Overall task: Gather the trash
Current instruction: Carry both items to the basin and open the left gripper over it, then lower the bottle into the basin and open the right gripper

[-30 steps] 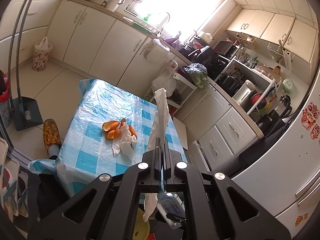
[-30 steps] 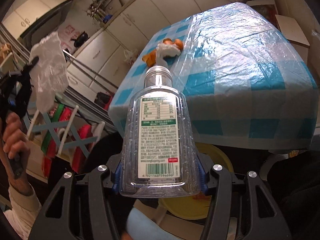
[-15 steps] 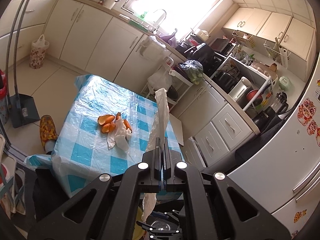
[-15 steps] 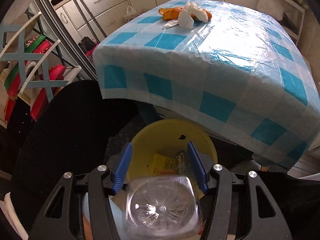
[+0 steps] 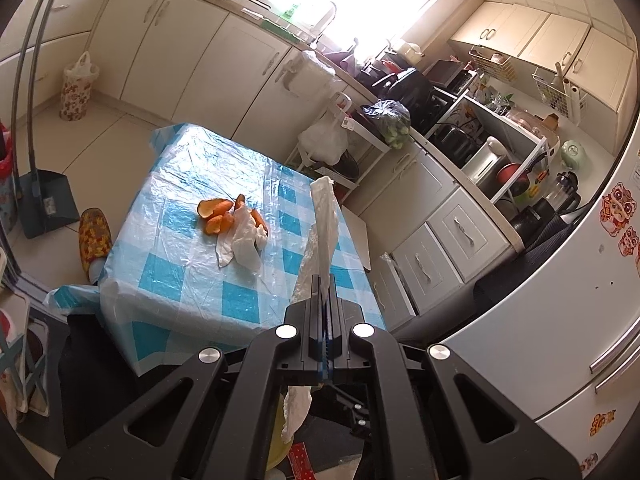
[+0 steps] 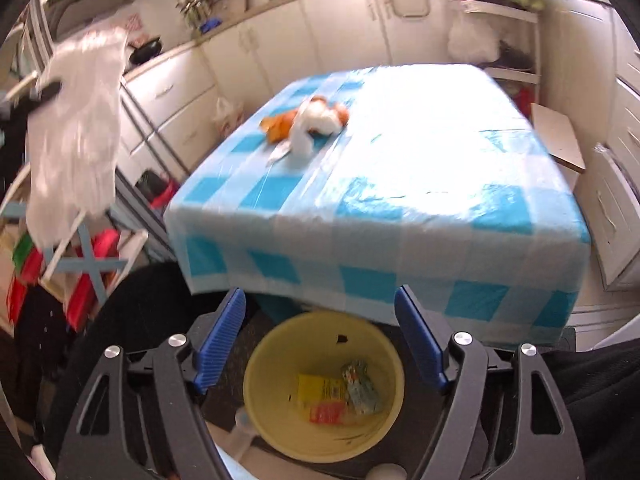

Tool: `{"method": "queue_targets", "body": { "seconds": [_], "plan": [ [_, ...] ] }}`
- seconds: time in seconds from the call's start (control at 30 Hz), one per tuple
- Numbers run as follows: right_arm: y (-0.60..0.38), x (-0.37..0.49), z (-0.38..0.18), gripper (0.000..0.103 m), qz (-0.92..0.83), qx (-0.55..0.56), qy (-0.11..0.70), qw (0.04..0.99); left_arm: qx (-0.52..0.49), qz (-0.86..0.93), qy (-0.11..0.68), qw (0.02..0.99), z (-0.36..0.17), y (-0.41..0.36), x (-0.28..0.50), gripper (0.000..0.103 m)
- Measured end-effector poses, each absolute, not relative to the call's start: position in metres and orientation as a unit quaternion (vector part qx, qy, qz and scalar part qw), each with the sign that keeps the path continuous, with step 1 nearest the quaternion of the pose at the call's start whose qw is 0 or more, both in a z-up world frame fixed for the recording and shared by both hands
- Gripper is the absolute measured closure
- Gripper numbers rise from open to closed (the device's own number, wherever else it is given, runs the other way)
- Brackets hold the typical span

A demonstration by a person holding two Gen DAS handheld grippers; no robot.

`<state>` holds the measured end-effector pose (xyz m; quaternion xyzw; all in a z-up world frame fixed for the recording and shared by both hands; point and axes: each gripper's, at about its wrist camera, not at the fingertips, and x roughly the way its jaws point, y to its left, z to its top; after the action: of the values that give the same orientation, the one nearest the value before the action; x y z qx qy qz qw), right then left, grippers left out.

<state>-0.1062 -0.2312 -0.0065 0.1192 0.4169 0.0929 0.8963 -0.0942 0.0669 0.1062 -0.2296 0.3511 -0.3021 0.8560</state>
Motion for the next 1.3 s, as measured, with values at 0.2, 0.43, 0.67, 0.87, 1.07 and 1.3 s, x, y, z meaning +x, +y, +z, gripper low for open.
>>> {"method": "queue_targets", "body": {
  "seconds": [0.2, 0.43, 0.67, 0.87, 1.07, 1.3],
  "plan": [
    [-0.251, -0.114, 0.005, 0.029, 0.065, 0.155, 0.381, 0.909, -0.222, -0.304, 0.369, 0.85, 0.09, 0.062, -0.099, 0.101],
    [-0.265, -0.121, 0.016, 0.028, 0.05, 0.172, 0.347, 0.92, -0.202, -0.304, 0.407, 0.837, 0.056, 0.046, -0.104, 0.101],
    [-0.289, -0.13, 0.026, 0.026, 0.032, 0.222, 0.312, 0.923, -0.151, -0.306, 0.479, 0.809, -0.002, 0.006, -0.1, 0.101],
    [-0.295, -0.138, 0.054, 0.024, 0.05, 0.249, 0.263, 0.931, -0.071, -0.287, 0.579, 0.76, -0.074, -0.037, -0.092, 0.097],
    [-0.338, -0.199, 0.099, 0.019, 0.014, 0.232, 0.193, 0.953, -0.003, -0.261, 0.6, 0.756, -0.103, -0.052, -0.092, 0.068],
    [-0.455, -0.296, -0.007, 0.014, -0.189, 0.198, 0.357, 0.893, 0.019, -0.251, 0.534, 0.807, -0.072, -0.068, -0.09, 0.04]
  ]
}}
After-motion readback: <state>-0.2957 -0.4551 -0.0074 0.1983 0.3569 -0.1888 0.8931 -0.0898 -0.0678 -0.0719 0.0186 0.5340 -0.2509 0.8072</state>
